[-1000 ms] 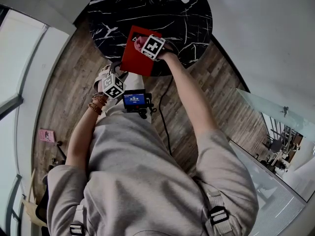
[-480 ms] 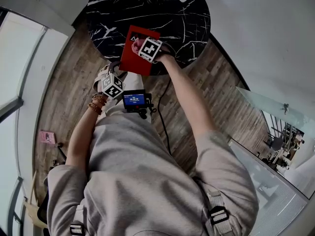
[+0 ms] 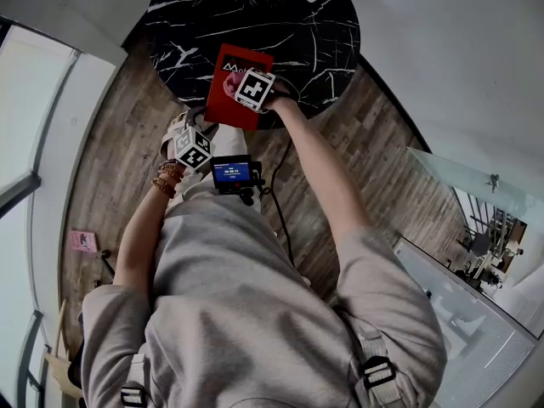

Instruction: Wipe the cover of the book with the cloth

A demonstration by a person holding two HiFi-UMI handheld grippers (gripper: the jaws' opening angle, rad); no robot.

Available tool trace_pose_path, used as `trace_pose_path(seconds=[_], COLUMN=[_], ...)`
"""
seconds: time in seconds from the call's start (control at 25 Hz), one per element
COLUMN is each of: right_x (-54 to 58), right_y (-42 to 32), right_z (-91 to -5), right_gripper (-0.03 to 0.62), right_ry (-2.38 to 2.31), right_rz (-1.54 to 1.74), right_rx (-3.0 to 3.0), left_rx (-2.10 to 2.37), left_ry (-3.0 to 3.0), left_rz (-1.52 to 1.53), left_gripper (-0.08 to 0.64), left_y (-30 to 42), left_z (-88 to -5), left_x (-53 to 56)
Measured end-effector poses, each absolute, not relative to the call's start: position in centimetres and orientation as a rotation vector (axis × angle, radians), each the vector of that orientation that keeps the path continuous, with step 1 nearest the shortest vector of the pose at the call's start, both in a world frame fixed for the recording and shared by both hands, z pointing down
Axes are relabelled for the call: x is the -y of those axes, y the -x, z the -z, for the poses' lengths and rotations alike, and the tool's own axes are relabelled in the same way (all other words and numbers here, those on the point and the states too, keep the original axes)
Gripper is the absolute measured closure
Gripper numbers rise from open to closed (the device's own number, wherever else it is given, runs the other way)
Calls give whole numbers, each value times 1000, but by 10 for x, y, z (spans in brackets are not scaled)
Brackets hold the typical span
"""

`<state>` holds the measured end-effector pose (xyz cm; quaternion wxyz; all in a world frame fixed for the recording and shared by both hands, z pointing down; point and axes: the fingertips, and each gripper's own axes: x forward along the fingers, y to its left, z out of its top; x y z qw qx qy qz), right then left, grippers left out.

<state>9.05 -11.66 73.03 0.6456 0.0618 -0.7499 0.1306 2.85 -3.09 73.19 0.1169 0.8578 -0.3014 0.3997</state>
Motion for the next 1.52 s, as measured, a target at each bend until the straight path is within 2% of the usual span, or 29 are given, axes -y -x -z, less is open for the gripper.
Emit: trace_pose_path(seconds=[1.52], right_x=[77], right_y=[-83], right_z=[-730], right_gripper=[538], right_ry=[-107], right_rz=[-305], right_rx=[1681], left_rx=[874], left_ry=[-2521], left_rz=[-1147], left_gripper=[313], left_y=[-26], left_z=[-734], left_x=[32])
